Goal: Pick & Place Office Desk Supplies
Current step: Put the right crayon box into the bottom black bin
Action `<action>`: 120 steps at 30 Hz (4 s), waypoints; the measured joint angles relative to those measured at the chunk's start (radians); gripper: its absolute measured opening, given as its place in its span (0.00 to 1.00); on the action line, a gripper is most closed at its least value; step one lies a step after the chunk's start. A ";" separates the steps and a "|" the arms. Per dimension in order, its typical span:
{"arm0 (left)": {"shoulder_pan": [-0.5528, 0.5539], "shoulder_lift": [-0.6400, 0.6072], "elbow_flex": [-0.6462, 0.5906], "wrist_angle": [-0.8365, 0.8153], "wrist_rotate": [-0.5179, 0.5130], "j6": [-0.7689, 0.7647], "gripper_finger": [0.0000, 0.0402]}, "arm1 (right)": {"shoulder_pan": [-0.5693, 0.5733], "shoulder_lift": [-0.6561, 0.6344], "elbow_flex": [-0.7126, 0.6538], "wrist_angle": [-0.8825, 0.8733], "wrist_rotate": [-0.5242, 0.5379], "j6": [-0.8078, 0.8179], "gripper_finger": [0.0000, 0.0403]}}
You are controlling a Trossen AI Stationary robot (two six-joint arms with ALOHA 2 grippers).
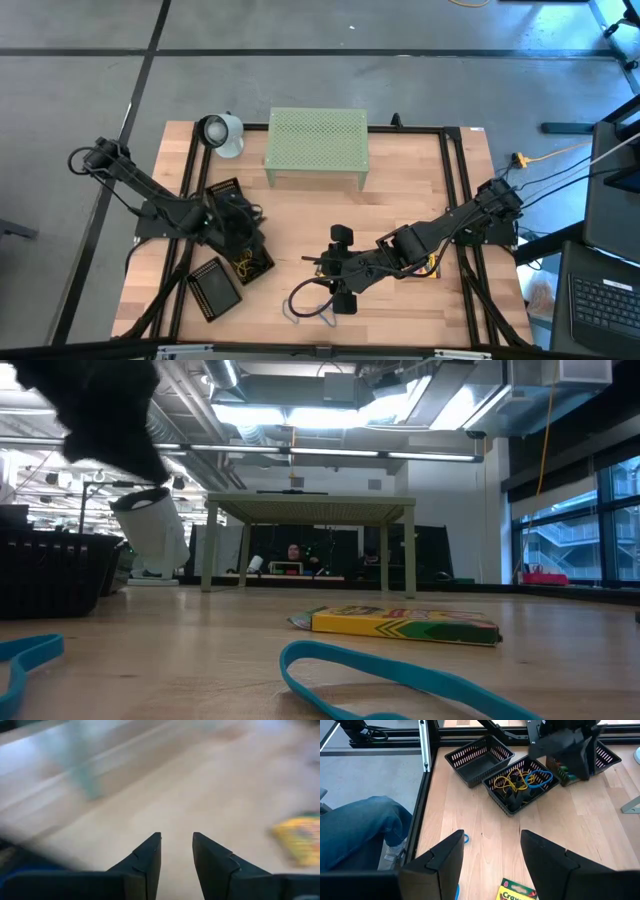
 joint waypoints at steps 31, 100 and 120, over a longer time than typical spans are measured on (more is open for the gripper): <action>-0.024 0.418 0.001 1.016 0.236 0.673 0.27 | 0.000 0.000 0.000 0.000 -0.001 0.000 0.49; 0.264 0.780 0.150 1.139 0.711 0.479 0.38 | 0.097 0.008 -0.324 -0.359 -0.184 0.602 0.49; 0.278 0.780 0.275 0.889 0.737 0.572 0.38 | 0.076 0.008 -0.668 0.191 -0.156 0.573 0.49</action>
